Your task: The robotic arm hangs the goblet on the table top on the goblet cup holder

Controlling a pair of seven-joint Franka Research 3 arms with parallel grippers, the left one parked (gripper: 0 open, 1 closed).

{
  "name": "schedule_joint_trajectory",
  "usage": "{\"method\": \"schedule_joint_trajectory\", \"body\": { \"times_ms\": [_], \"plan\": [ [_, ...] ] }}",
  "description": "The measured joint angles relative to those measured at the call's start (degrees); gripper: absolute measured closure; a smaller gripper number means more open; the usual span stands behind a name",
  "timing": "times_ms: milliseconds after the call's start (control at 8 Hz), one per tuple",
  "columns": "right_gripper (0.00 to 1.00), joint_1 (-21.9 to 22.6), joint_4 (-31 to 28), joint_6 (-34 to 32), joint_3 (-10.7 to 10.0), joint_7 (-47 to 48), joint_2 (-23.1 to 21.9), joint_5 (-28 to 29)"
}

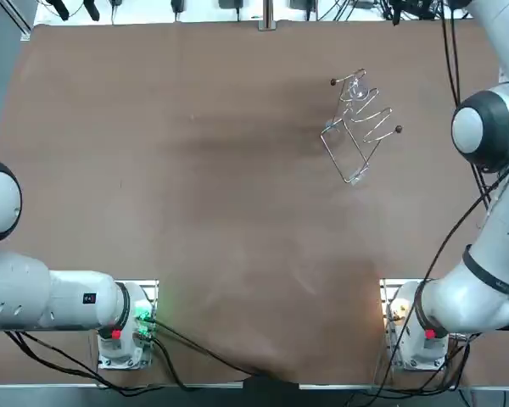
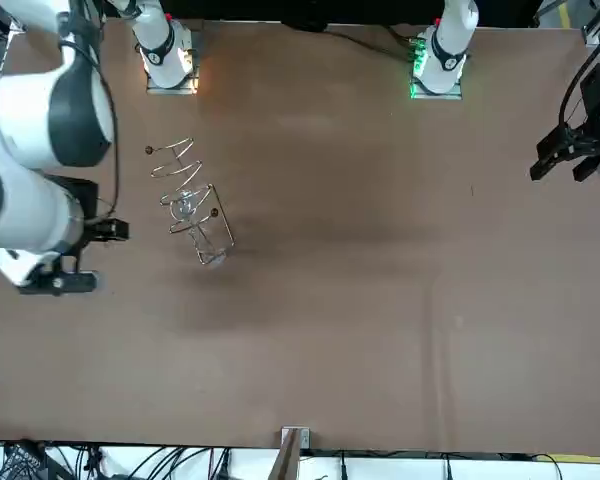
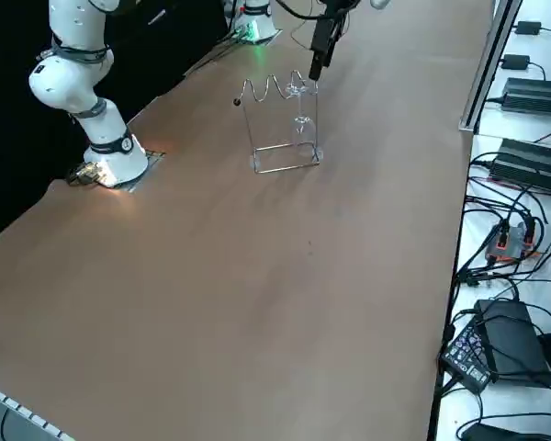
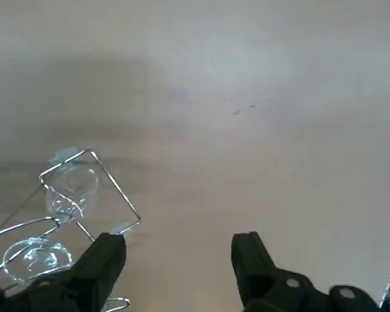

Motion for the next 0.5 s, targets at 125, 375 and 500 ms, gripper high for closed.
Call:
{"method": "schedule_joint_trajectory", "body": {
  "times_ms": [125, 375, 500],
  "plan": [
    [0.0, -1.15, -0.01, 0.31, 0.02, 0.14, -0.46, 0.13],
    [0.0, -3.46, 0.01, 2.04, 0.11, 0.14, -0.85, 1.39],
    [0.0, -4.47, 0.05, 2.89, 0.1, 0.14, -1.79, 2.5]
  ]
}}
